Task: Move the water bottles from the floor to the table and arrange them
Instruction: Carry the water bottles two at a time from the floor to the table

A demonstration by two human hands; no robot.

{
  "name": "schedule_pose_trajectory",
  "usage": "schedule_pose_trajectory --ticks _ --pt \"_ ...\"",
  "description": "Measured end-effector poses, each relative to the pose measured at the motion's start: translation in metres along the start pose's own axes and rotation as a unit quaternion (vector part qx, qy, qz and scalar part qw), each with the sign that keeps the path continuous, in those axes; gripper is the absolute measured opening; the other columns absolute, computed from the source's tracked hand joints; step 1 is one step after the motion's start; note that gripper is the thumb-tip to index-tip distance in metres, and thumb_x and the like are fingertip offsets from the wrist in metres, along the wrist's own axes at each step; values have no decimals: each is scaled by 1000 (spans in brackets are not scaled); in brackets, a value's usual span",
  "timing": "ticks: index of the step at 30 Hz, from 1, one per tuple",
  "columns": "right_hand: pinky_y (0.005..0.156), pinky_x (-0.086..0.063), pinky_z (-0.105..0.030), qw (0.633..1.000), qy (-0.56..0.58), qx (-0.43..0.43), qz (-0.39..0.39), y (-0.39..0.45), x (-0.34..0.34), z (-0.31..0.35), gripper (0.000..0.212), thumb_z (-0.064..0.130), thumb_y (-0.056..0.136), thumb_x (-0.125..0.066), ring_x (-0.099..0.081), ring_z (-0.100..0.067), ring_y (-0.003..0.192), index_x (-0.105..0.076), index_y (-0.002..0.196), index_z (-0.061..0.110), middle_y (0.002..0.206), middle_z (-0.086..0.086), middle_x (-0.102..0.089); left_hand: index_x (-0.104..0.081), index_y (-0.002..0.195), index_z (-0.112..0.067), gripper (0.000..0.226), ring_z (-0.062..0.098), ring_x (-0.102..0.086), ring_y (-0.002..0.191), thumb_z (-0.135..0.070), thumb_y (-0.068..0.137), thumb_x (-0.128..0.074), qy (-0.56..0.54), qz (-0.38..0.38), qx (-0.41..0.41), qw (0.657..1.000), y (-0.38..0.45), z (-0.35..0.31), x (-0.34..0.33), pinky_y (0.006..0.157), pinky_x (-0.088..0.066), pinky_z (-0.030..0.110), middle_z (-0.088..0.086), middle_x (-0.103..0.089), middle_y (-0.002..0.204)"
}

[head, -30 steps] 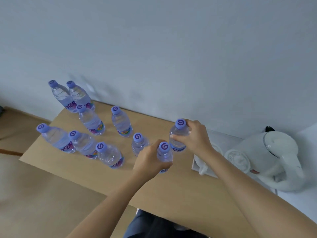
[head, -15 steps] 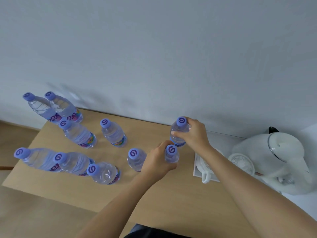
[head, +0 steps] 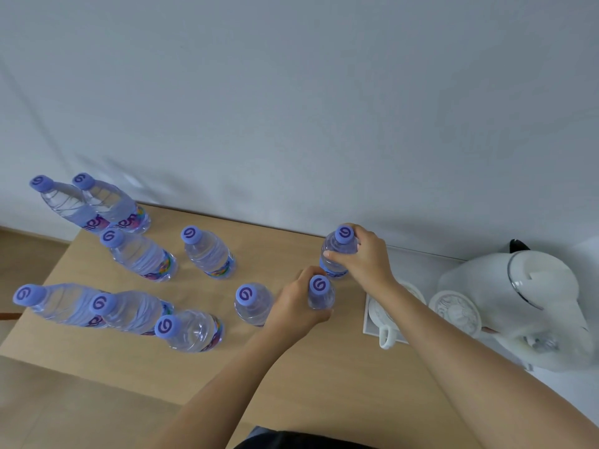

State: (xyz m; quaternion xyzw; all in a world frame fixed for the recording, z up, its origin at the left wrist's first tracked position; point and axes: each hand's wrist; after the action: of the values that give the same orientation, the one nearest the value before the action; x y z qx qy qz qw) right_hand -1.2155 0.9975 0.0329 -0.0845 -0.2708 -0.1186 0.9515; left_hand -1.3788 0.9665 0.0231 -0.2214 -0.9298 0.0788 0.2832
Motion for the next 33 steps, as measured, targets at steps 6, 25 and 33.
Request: schedule_pose_trajectory --ticks 6,25,33 --pt "69 -42 -12 999 -8 -10 35 7 0 -3 45 16 69 -85 -58 -13 89 -56 103 15 100 2 -62 -45 93 -46 57 -1 -56 82 -12 65 -80 -17 9 8 1000 1 -2 1 67 -49 13 -14 -56 96" --pt "99 -27 -19 998 -37 41 -25 -51 49 24 75 25 81 -76 -35 -14 137 -37 144 19 149 1 -39 -43 137 -22 64 10 -52 112 -23 80 -73 106 -40 -98 989 -26 -71 26 80 -40 21 -6 -50 134" --pt "104 -34 -25 988 -1 -13 -157 -143 74 20 66 25 84 -74 -42 -13 132 -41 140 17 142 1 -47 -43 135 -24 57 15 -50 119 -22 83 -66 175 43 -215 960 -51 -85 15 85 -44 29 -5 -48 137"
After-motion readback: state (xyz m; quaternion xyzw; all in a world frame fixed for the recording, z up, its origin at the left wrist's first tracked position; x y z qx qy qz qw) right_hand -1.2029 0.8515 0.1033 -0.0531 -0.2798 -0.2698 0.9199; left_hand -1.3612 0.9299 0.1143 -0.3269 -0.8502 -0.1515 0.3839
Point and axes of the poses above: each hand's wrist, its own y-axis towards the middle knuckle, its own x-axis out of the back of the hand, z = x × y
